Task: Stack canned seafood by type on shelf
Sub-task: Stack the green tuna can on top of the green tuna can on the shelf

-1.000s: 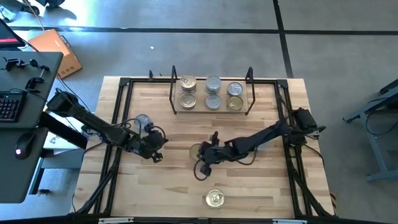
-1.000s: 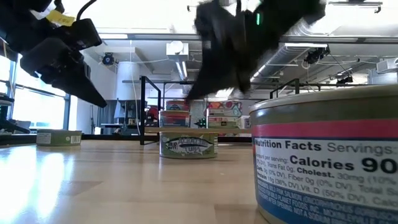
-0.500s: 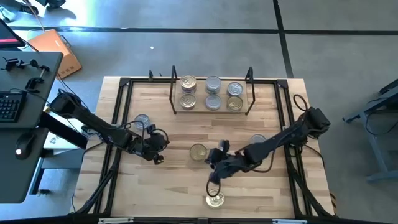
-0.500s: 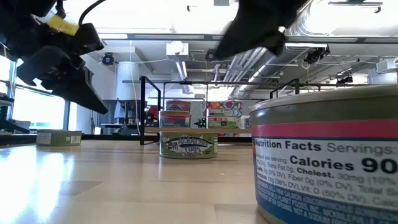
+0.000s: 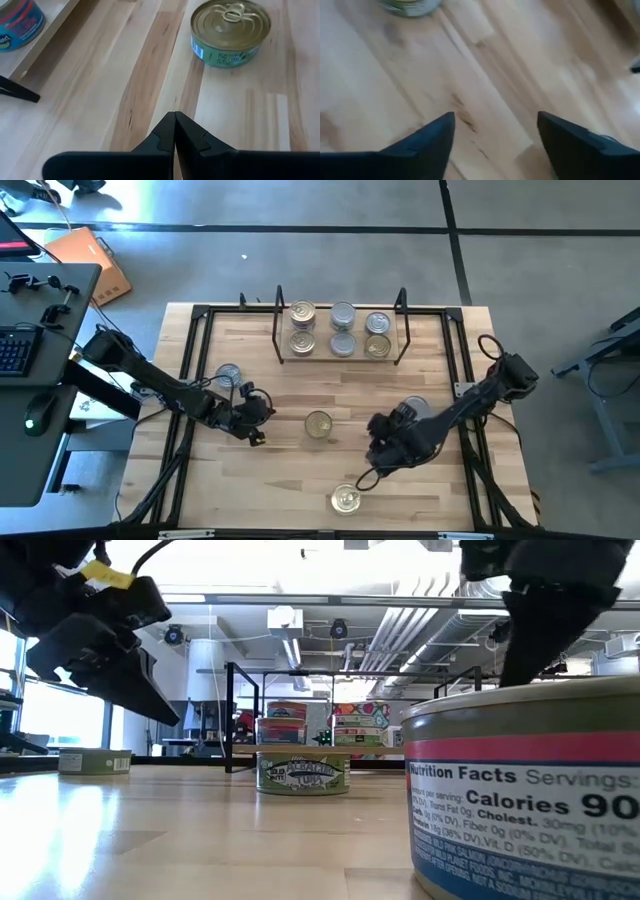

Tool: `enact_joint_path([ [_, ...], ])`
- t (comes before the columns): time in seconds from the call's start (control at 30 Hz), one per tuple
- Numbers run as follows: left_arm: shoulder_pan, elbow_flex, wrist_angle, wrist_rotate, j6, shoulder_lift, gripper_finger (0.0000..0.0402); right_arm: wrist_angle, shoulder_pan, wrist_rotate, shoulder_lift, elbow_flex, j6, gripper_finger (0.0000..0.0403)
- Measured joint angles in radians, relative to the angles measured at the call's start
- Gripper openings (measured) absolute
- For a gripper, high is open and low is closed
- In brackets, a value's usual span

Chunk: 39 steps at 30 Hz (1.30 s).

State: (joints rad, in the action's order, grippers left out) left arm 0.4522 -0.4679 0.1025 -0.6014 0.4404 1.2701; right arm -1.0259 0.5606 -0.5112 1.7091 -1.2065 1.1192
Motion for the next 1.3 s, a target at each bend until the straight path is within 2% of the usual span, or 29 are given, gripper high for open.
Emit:
enact_joint_path([
  [0.1, 0.0, 0.0, -0.004, 0.0, 0.002, 0.0, 0.0, -0.036, 0.011, -0.017, -0.002, 0.031, -0.011, 0.0313],
  [0.23, 0.0, 0.0, -0.028, 0.027, -0.005, 0.0, 0.0, 0.159, -0.002, -0.045, -0.002, 0.116, -0.131, 0.0327],
  [0.47, -0.013, 0.0, -0.14, 0.109, -0.076, 0.034, 0.0, 0.92, -0.107, -0.007, 0.011, 0.347, -0.519, 0.0328],
  [0.6, -0.041, 0.0, -0.25, 0.161, -0.107, 0.122, 0.0, 1.204, -0.16, -0.002, 0.058, 0.405, -0.741, 0.0328],
  [0.73, -0.077, 0.0, -0.406, 0.189, -0.132, 0.233, 0.0, 1.267, -0.21, 0.069, 0.125, 0.377, -0.809, 0.0328],
  [0.9, -0.142, 0.0, -0.572, 0.278, -0.156, 0.352, 0.0, 1.273, -0.25, 0.152, 0.211, 0.311, -0.87, 0.0333],
  [1.1, -0.198, 0.0, -0.691, 0.387, -0.156, 0.447, 0.0, 1.268, -0.266, 0.152, 0.286, 0.219, -0.967, 0.0359],
  [1.3, -0.203, -0.001, -0.743, 0.408, -0.156, 0.488, 0.0, 1.239, -0.277, 0.15, 0.317, 0.17, -0.96, 0.0374],
])
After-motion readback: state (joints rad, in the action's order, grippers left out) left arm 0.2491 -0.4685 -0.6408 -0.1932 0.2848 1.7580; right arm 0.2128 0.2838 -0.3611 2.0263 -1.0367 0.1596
